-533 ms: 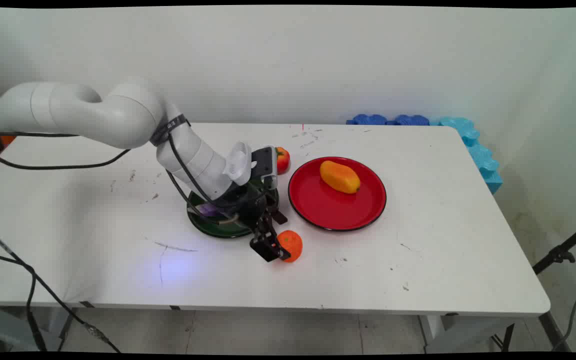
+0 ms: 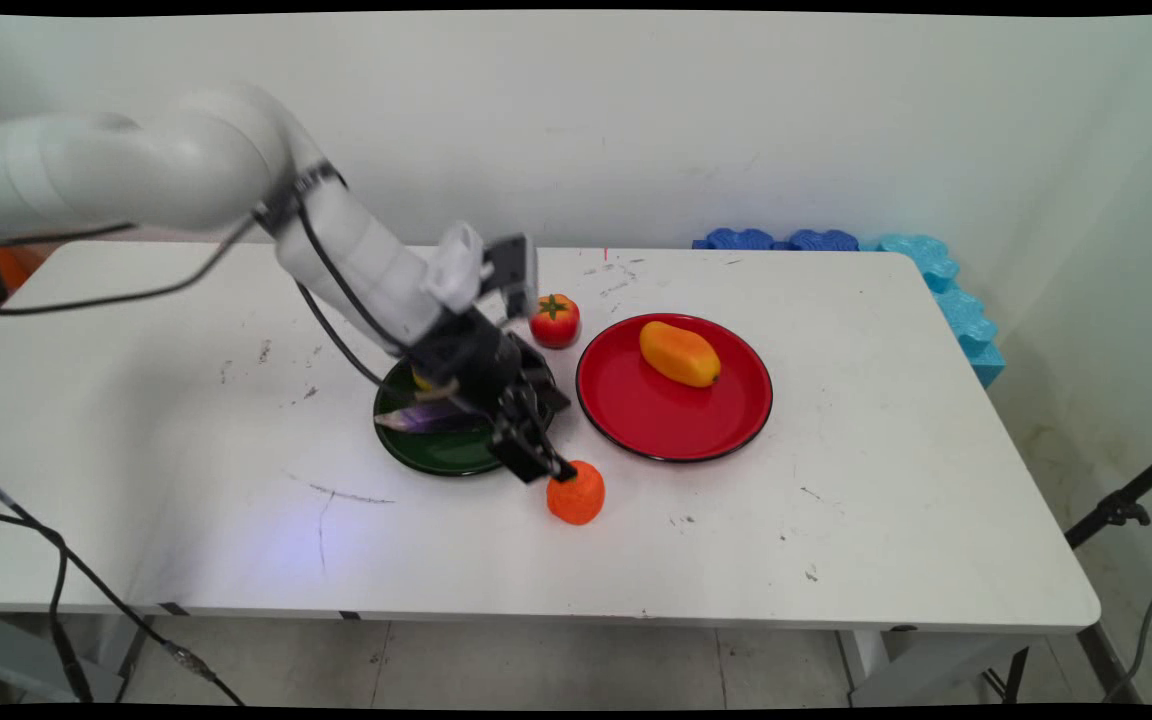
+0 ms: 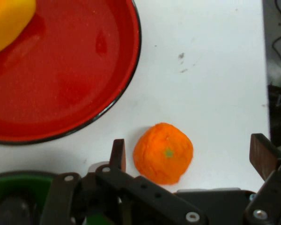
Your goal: Pick up the eggplant from the green plate
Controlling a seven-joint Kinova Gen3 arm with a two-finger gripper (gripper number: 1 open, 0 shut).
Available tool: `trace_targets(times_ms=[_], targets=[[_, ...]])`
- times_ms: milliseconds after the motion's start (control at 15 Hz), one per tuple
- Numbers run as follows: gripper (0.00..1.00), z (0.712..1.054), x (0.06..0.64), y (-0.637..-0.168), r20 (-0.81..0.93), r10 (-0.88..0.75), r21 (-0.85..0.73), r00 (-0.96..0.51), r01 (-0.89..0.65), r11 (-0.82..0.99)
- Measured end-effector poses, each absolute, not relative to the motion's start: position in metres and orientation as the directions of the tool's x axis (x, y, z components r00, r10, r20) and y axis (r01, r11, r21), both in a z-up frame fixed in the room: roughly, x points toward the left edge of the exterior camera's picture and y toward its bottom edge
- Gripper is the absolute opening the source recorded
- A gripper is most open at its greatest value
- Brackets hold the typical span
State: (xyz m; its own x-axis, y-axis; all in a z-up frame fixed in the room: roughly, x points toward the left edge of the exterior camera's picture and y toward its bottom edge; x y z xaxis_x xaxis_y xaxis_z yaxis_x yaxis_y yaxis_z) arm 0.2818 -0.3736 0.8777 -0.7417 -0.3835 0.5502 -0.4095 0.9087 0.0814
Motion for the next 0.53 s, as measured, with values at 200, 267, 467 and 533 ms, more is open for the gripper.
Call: trace_targets(times_ms=[200, 267, 467, 533], targets=[[1.00, 0.906, 0.297, -0.375, 0.557, -0.400, 0.091, -0.728, -0.426, 0.900], [1.00, 0.914, 0.303, -0.376, 0.556, -0.407, 0.092, -0.725, -0.432, 0.897], [1.00, 0.936, 0.325, -0.379, 0.542, -0.441, 0.101, -0.716, -0.466, 0.879], [1.00, 0.941, 0.335, -0.380, 0.530, -0.456, 0.101, -0.715, -0.480, 0.871]])
